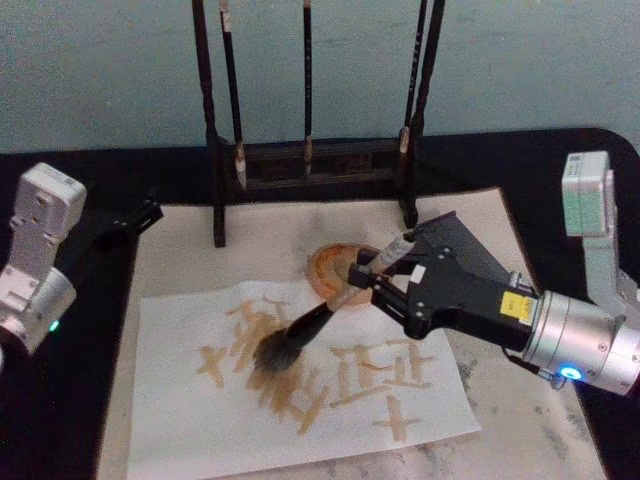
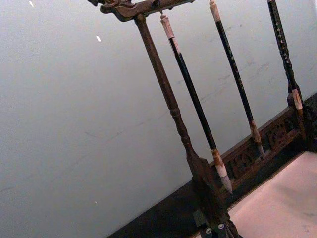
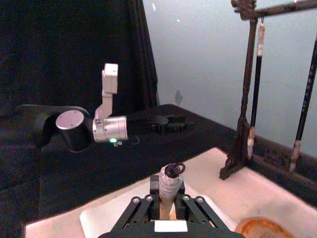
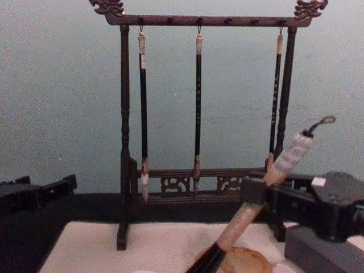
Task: Pick up the brush from the inkstone, write on the paper, then place the brush back to its original position.
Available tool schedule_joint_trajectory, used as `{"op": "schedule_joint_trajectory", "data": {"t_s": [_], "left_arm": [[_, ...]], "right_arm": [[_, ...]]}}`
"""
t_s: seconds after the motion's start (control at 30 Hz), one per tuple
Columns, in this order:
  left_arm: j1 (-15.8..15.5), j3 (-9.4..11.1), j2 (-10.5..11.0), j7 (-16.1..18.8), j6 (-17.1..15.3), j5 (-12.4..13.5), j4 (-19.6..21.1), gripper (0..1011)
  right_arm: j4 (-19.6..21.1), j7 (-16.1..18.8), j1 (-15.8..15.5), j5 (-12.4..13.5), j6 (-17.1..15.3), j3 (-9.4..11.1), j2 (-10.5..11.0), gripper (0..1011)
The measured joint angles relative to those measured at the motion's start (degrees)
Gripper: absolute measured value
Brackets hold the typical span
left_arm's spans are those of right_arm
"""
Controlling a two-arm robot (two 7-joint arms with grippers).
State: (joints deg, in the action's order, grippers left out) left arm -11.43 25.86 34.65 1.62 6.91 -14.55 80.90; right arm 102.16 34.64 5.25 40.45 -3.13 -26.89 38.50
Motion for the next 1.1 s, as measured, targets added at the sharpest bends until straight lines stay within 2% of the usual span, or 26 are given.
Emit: {"op": "schedule_joint_trajectory", "data": {"t_s": [0.43,0.8,1.1], "left_arm": [[0.0,0.0,0.0,0.0,0.0,0.0,0.0,1002],[0.0,0.0,0.0,0.0,0.0,0.0,0.0,1002],[0.0,0.0,0.0,0.0,0.0,0.0,0.0,1002]], "right_arm": [[-3.3,-0.3,-0.1,0.9,0.0,-0.5,-0.1,163],[-5.5,-0.7,-1.2,2.1,0.7,1.0,0.5,163],[-5.2,-1.3,-2.7,2.8,1.3,2.9,1.8,163]]}}
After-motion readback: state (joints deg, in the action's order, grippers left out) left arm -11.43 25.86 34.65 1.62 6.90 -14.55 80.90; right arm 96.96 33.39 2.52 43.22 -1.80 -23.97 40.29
